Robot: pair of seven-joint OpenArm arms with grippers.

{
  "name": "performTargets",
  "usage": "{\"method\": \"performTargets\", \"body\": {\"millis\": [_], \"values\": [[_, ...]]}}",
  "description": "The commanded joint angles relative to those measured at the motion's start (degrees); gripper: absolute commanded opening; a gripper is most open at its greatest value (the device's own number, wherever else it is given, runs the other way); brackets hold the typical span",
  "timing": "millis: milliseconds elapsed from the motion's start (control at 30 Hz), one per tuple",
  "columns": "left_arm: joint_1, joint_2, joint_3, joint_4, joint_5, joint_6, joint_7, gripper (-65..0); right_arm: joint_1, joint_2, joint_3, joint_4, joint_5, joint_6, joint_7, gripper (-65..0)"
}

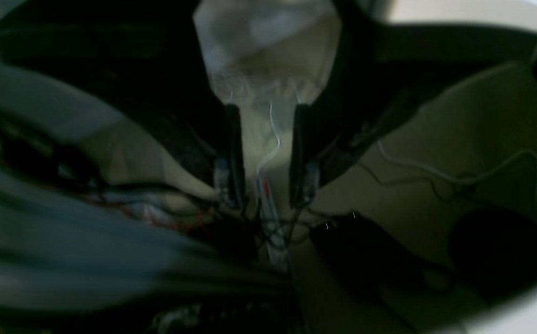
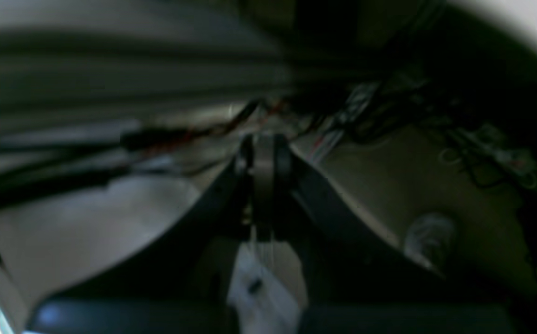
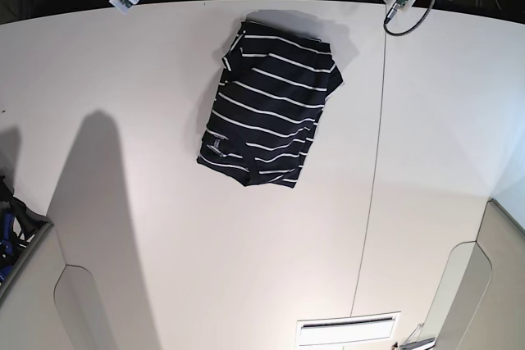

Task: Fold the T-shirt properly

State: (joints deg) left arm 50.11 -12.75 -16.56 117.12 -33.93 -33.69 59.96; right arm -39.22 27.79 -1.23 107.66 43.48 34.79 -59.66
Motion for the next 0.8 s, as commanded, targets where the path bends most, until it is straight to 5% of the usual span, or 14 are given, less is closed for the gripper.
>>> {"method": "performTargets", "body": {"millis": [0,233,467,767], "values": [[1.55,-1.33,-0.28,0.5,-0.52,-0.42,-0.68,-47.4,-0.33,1.07,-1.68,0.61,-0.15,0.39,0.92,-65.0],[3.13,-4.35,-0.28,-9.05,1.16,-0.39,-4.42,-47.4,0.15,1.42,-12.9,-3.58,-11.08,0.35,7.08,-65.0],[1.38,-4.44,1.88,-24.48,6.56,-0.42,-8.22,-47.4,5.7,1.88,-22.6,-17.64,-11.56,0.35,7.28,-65.0],[-4.63,-4.52,14.6,-43.3,16.96,0.09,-24.26,-47.4,15.98,1.51,-39.32,-36.54,-11.61,-0.09,10.6,-65.0]]}}
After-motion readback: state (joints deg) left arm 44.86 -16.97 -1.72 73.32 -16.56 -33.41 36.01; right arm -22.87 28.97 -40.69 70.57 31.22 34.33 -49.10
